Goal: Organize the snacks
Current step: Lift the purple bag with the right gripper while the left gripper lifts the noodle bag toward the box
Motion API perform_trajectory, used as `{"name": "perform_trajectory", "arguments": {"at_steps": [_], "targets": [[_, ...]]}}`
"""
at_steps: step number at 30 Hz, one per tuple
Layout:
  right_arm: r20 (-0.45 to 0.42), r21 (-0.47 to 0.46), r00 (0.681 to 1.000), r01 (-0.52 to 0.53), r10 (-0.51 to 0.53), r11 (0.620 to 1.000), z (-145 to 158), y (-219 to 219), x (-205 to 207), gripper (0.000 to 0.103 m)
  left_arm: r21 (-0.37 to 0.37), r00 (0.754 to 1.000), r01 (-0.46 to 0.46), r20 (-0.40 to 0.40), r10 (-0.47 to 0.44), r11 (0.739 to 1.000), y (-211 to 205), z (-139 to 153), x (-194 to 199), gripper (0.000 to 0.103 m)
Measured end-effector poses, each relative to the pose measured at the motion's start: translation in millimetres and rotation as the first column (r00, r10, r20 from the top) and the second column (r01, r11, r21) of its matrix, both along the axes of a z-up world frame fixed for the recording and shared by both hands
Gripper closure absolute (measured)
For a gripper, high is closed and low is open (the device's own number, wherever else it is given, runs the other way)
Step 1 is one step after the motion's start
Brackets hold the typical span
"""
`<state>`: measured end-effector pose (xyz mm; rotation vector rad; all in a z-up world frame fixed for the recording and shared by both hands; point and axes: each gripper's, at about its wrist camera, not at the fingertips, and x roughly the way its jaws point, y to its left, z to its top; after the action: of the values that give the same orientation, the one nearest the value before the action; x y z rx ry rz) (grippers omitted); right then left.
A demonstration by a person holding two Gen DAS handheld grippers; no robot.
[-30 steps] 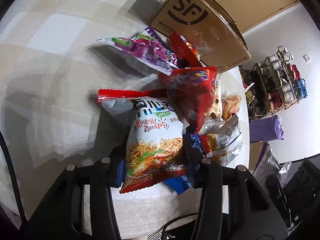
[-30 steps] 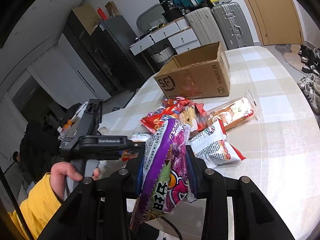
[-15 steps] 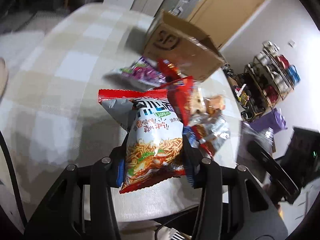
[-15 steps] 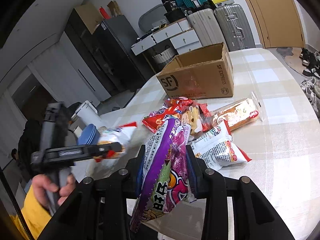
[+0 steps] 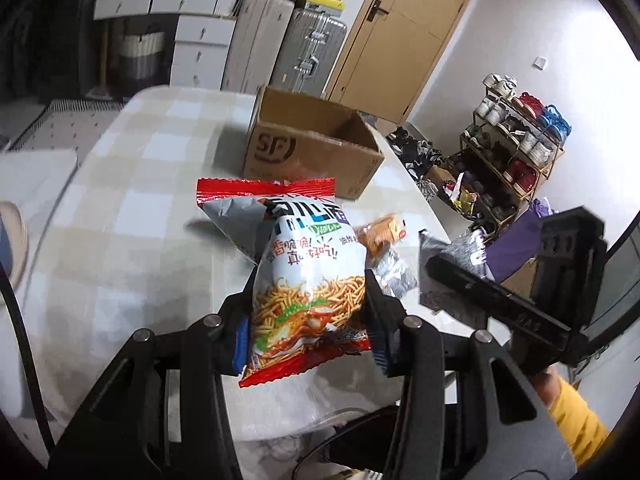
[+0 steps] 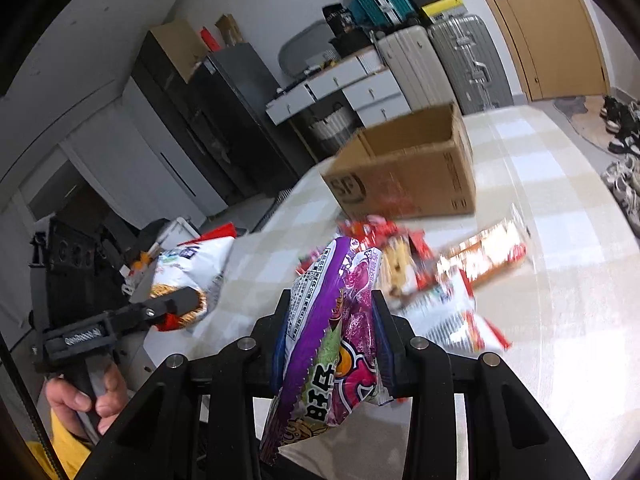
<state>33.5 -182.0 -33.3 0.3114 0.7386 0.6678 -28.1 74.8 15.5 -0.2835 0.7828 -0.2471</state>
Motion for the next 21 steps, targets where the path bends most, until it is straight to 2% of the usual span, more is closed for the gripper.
{"name": "perform_trajectory", "arguments": {"at_steps": [4, 10, 21], "targets": [[0.015, 0.014, 1.000, -0.010, 0.010, 1.000, 26.9, 0.9, 14.3, 0.067, 0.017, 1.000, 0.012, 0.025, -0.012, 1.000, -1.4, 21.5, 7.9, 0.060], [0.061, 0.028, 0.998, -0.008, 0.006, 1.000, 67.7, 2.9, 45.9, 0.067, 0.056, 0.998, 0.018, 0.059, -0.021, 0.998, -3.9, 54.1, 41.5, 0.060], [0.032, 0.021, 0.998, 0.056, -0.057, 0.998, 85.3, 13.2, 141.4, 0.067, 0.108, 0.999, 0.044, 0.017, -0.046, 0.993, -27.6, 85.6, 164.3, 0.060]]}}
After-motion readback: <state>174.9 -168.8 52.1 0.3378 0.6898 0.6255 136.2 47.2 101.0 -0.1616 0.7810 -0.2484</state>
